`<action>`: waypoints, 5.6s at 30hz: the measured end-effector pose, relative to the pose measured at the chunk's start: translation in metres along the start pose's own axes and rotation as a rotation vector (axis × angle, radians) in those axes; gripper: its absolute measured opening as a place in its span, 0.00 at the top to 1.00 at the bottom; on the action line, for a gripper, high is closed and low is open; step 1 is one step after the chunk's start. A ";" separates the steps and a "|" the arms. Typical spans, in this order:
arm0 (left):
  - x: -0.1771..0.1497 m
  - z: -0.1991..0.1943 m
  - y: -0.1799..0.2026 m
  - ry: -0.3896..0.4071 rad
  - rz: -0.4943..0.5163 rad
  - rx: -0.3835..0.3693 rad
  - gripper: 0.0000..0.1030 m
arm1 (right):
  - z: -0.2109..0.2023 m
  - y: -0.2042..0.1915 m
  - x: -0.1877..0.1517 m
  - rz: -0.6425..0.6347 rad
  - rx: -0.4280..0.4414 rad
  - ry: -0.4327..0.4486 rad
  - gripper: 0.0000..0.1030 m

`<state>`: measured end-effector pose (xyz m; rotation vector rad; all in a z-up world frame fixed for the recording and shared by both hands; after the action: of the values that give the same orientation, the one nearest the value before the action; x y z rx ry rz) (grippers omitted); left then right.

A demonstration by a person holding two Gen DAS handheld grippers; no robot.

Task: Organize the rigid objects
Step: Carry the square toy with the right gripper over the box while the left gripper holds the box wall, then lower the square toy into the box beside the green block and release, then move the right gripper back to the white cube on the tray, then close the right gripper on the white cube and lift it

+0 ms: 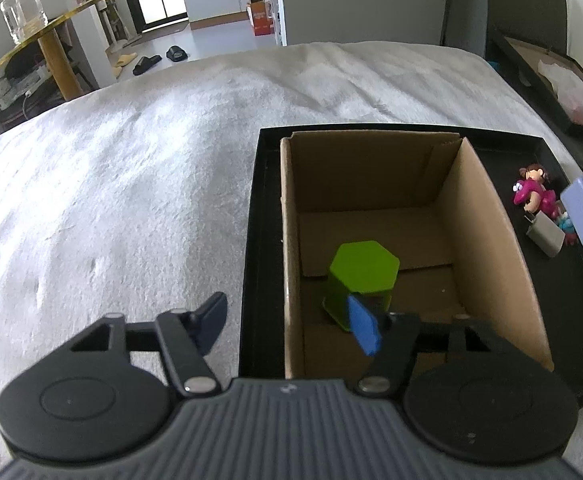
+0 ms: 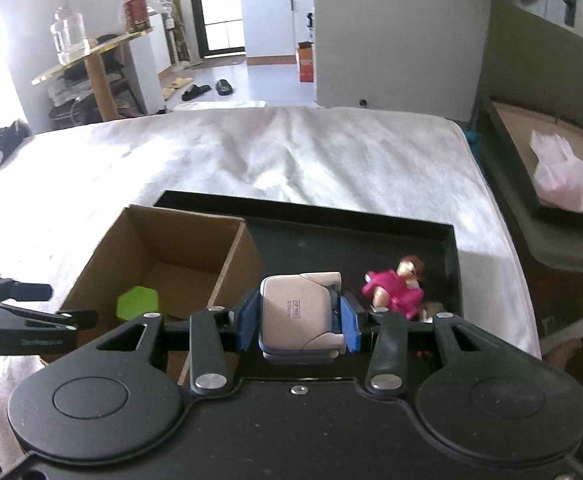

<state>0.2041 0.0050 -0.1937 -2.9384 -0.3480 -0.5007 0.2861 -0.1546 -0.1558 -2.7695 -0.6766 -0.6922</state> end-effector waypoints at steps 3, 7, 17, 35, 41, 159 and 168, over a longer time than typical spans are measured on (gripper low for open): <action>0.000 0.002 0.000 0.001 0.003 -0.012 0.47 | -0.002 -0.010 0.006 -0.020 0.006 0.009 0.59; -0.001 0.006 -0.001 0.000 -0.002 -0.025 0.59 | -0.002 -0.024 0.012 -0.047 0.014 0.014 0.59; -0.006 0.014 -0.003 -0.014 -0.026 -0.070 0.85 | 0.008 -0.060 0.020 -0.109 0.064 0.014 0.59; -0.010 0.019 -0.005 -0.012 -0.055 -0.094 0.92 | 0.051 -0.100 0.011 -0.194 0.088 -0.077 0.59; -0.009 0.019 -0.006 -0.014 -0.060 -0.099 0.92 | 0.067 -0.103 0.005 -0.203 0.080 -0.111 0.59; 0.021 0.011 0.024 -0.035 -0.040 0.040 0.14 | 0.100 0.076 -0.051 0.068 0.005 -0.107 0.65; 0.013 0.010 0.015 -0.025 -0.044 0.046 0.14 | 0.063 0.051 -0.033 0.035 0.010 -0.054 0.65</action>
<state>0.2231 -0.0052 -0.1997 -2.9003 -0.4227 -0.4557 0.3095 -0.1925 -0.2314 -2.7926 -0.6387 -0.6073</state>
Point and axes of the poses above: each gripper's, at about its wrist camera, not at the fingertips, and z roughly the way its jaws point, y to its right, x to its top, the point moved 8 cm from there along z, roughly the way its jaws point, and after that the axes turned 14 degrees about -y, right-handed, at the moved point
